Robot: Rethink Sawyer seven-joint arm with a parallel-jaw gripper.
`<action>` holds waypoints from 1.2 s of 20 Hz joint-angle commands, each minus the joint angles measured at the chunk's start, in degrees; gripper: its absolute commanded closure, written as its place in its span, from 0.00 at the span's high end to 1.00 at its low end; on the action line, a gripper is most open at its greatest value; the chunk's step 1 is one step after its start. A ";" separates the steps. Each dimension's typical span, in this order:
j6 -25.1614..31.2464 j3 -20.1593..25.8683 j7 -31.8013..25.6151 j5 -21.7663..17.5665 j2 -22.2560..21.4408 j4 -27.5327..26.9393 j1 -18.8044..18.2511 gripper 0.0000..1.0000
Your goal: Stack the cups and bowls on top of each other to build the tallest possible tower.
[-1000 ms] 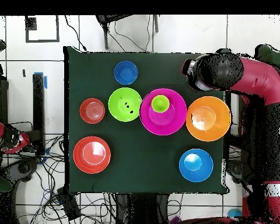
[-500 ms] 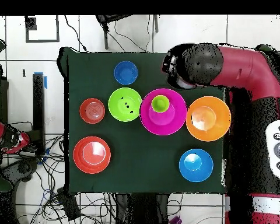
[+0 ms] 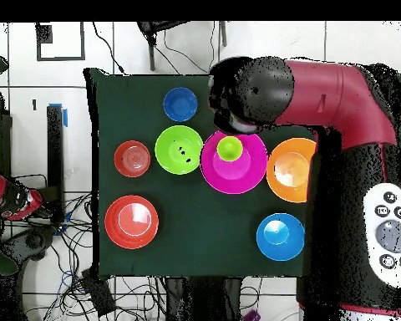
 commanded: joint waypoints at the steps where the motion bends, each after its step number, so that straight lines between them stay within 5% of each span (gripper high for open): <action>1: 7.50 -4.75 5.28 -0.31 1.50 7.68 2.08 0.00; 12: 10.41 -7.53 5.59 0.93 5.49 7.38 3.85 0.00; 24: -3.00 -8.45 4.39 1.49 6.93 14.30 2.80 0.00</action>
